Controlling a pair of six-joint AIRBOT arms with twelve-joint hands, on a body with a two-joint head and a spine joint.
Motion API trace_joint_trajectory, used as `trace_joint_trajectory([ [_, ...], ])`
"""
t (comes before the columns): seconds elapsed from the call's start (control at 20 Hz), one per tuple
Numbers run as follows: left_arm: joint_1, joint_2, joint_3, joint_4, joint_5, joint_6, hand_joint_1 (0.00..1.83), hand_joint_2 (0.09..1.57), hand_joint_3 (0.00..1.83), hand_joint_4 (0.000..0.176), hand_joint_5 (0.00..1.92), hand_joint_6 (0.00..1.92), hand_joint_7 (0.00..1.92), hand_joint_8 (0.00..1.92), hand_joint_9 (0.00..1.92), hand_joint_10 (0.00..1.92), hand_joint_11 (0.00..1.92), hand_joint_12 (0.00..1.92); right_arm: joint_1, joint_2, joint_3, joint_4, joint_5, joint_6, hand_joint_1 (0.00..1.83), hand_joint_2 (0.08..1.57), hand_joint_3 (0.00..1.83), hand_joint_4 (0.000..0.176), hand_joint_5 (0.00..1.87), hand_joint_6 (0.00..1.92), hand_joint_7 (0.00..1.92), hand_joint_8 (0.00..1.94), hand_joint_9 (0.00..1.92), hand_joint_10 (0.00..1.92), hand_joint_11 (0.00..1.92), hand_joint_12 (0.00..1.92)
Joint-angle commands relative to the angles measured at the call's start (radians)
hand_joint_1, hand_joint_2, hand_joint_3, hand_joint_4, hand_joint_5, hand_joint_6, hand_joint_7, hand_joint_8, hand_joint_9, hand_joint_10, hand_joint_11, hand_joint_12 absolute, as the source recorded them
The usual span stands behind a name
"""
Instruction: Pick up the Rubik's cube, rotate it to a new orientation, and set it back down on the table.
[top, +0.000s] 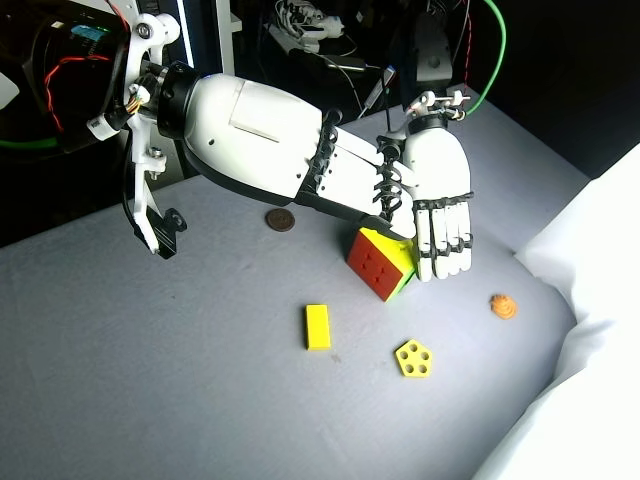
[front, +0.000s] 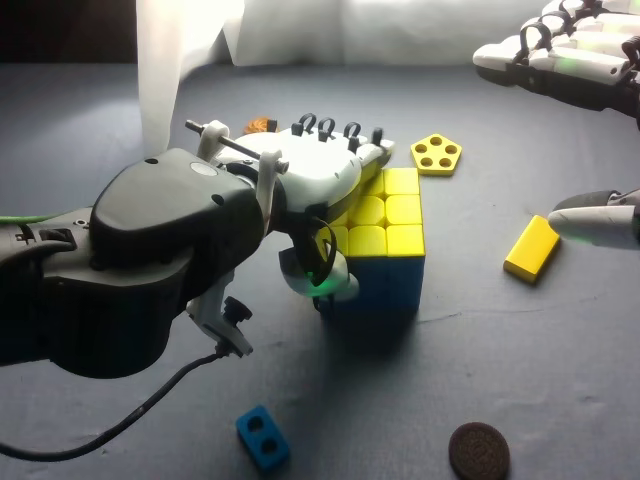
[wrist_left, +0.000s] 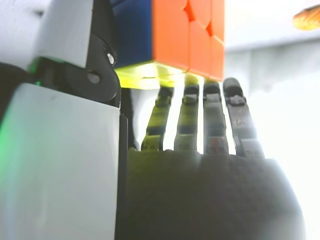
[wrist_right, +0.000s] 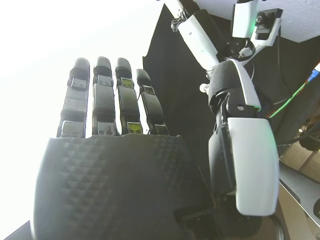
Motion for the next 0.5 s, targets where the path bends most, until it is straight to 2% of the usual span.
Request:
trace_joint_trajectory([
  [0.0,-0.004,-0.003,0.005,0.039,-0.019,0.008,1.00,1.05,0.00,0.031,0.00,0.00,0.00,0.00,0.00,0.00,0.00,0.00,0.016,0.004,-0.001,0.004,0.119,0.001,0.45,1.20,0.00,0.000,0.06,0.00,0.14,0.00,0.10,0.01,0.00,0.17],
  [0.15,-0.004,-0.015,0.019,0.012,-0.019,0.035,1.03,1.05,0.00,0.033,0.00,0.00,0.00,0.00,0.00,0.00,0.00,0.00,0.017,0.004,-0.001,0.004,0.119,0.001,0.43,1.21,0.00,0.000,0.03,0.00,0.12,0.00,0.08,0.00,0.00,0.03],
  [0.3,-0.002,-0.026,0.034,-0.017,-0.019,0.066,1.01,1.06,0.00,0.038,0.00,0.00,0.00,0.00,0.00,0.00,0.00,0.00,0.017,0.004,-0.001,0.004,0.120,0.001,0.43,1.21,0.00,0.000,0.03,0.01,0.11,0.00,0.08,0.00,0.00,0.01],
  [0.45,0.002,-0.046,0.060,-0.045,-0.019,0.090,1.01,1.06,0.00,0.035,0.00,0.00,0.00,0.00,0.00,0.00,0.00,0.00,0.017,0.004,-0.001,0.004,0.121,0.000,0.43,1.20,0.00,0.000,0.04,0.00,0.13,0.00,0.12,0.00,0.00,0.16],
])
